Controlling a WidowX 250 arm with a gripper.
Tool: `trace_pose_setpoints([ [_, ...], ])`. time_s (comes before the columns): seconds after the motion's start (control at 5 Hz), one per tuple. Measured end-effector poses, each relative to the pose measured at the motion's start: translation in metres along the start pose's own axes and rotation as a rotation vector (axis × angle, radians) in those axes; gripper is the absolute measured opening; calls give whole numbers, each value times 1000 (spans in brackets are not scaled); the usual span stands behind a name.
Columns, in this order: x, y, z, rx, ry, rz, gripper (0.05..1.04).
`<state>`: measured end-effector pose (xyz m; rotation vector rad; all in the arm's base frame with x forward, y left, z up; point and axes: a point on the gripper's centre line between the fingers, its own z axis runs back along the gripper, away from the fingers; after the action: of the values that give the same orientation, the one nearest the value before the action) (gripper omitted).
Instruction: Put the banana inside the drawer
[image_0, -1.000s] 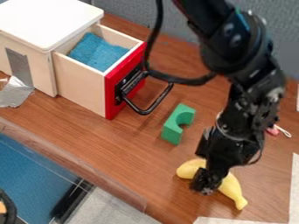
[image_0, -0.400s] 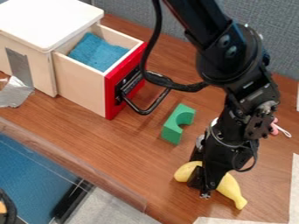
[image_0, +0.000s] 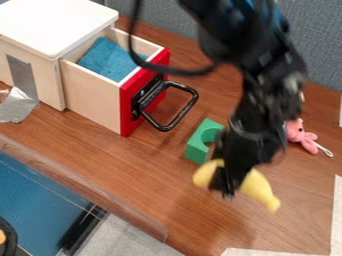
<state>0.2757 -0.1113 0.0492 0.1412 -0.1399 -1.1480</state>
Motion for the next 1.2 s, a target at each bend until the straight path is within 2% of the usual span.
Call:
trace_pose_setpoints([
  [0.4, -48, 37, 30, 41, -39, 191, 547],
  [0.6, -70, 55, 43, 37, -71, 304, 547],
  [0.8, -96, 76, 63, 63, -106, 431, 547],
  [1.0, -118, 92, 75, 79, -122, 516, 547],
  [1.2, -135, 109, 85, 123, -135, 564, 547],
])
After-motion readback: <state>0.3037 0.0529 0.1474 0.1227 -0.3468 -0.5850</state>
